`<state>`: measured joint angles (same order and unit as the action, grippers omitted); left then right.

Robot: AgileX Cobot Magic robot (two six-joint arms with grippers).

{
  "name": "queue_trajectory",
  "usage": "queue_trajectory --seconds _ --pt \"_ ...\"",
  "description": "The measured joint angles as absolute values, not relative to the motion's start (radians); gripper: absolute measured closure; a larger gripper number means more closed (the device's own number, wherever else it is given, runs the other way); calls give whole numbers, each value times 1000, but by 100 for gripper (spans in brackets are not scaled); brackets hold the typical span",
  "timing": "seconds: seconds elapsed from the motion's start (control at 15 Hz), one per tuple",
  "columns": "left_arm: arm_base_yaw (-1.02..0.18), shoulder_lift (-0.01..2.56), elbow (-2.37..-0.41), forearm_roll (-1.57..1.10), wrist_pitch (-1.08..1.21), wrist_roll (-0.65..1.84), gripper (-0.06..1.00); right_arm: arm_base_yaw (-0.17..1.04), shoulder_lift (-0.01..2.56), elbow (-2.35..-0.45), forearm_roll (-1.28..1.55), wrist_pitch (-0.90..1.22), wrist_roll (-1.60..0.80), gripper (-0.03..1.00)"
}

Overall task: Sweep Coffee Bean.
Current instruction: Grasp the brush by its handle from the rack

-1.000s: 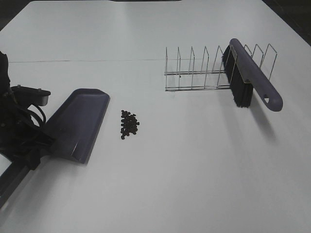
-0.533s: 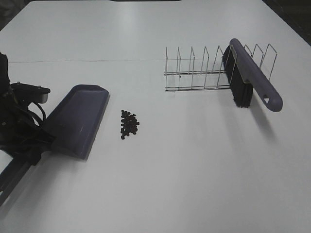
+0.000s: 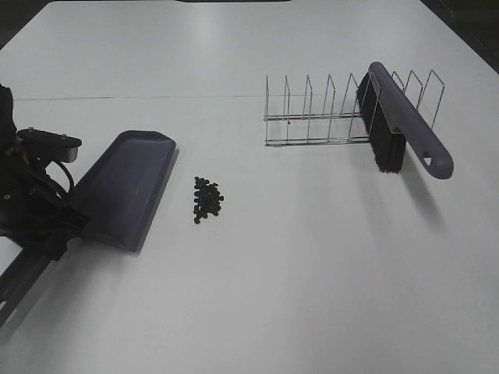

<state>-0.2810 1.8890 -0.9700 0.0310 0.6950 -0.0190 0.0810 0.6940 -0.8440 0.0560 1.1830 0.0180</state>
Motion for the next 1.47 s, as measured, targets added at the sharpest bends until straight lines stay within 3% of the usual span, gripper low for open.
queue_trajectory --seconds 1.47 --pt "-281 1889 -970 35 768 -18 61 81 1320 -1337 83 1222 18 26"
